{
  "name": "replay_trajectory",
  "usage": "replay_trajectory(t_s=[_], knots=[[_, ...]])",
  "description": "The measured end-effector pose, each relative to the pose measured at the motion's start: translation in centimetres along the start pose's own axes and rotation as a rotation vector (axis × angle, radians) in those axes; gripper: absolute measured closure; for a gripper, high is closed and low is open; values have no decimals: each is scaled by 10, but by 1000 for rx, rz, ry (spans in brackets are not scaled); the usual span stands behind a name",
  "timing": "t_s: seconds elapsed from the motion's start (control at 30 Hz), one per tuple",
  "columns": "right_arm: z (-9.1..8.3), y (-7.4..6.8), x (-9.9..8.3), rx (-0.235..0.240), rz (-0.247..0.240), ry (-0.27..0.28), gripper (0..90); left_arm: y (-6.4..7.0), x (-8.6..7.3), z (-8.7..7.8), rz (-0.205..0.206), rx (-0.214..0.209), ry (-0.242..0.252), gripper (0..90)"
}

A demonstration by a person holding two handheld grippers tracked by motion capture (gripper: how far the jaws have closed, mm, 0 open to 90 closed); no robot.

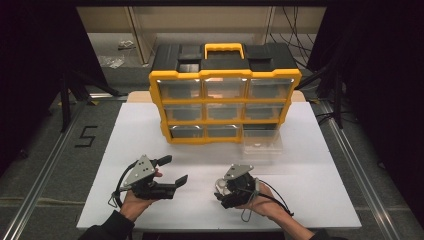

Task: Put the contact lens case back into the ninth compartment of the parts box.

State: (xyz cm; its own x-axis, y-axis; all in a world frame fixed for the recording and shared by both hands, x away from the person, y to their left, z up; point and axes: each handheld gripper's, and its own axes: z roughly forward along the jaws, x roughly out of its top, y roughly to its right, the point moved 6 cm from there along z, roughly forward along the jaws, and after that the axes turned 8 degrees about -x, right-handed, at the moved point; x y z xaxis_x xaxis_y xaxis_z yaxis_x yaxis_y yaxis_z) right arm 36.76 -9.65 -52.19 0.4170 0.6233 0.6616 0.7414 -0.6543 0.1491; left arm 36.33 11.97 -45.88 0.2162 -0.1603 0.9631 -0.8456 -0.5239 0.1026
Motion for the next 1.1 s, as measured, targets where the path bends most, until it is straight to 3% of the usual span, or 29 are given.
replay_trajectory(t_s=[0.57,1.1], knots=[[10,-5,-1,15,8,-60,320,0,0,0,-1,-1,-2,156],[14,-6,0,0,13,-74,402,0,0,0,0,-3,-2,156]])
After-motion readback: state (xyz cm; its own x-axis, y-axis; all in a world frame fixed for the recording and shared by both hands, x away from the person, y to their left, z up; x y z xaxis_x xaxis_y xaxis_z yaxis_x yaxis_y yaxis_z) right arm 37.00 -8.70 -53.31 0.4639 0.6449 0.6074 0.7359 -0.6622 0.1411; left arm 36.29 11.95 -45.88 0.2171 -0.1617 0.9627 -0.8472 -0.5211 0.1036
